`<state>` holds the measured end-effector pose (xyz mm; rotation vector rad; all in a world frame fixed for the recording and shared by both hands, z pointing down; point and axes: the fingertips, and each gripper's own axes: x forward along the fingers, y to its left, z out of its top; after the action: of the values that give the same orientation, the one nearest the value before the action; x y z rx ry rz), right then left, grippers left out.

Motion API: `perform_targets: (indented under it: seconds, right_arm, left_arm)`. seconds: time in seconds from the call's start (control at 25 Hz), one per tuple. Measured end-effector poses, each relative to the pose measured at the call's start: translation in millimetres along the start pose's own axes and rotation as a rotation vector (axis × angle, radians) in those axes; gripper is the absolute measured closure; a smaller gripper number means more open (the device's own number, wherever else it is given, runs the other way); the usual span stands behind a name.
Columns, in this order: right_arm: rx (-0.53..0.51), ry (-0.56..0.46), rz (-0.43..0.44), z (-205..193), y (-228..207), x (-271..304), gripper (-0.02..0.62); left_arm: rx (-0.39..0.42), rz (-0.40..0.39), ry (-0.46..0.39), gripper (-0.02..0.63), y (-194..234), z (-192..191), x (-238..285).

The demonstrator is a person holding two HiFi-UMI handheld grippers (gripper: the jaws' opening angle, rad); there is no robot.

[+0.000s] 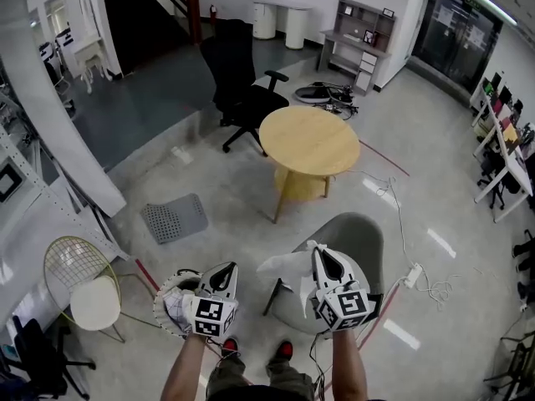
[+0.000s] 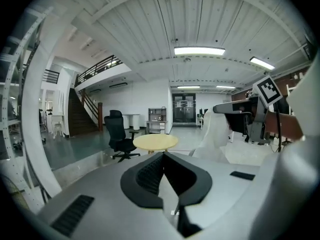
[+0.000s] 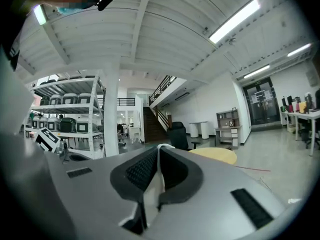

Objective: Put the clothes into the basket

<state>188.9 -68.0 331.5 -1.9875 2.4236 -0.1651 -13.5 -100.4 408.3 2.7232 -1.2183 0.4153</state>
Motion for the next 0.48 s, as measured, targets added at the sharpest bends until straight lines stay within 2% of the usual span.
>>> perform_targets:
  seconds: [0.28,0.48]
  right_arm:
    - [-0.092,-0.088,0.082,65.1,46.0,9.4,0.561]
    - [-0.125,-0.133,0.142,97.6,78.5,21.6,0.561]
  left_arm:
    - [-0.002,0.063,-0.045,0.600,36.7,25.5,-29.4]
    - [-0.011,0.108,-0.075,0.600,61.4,38.6,-48.5]
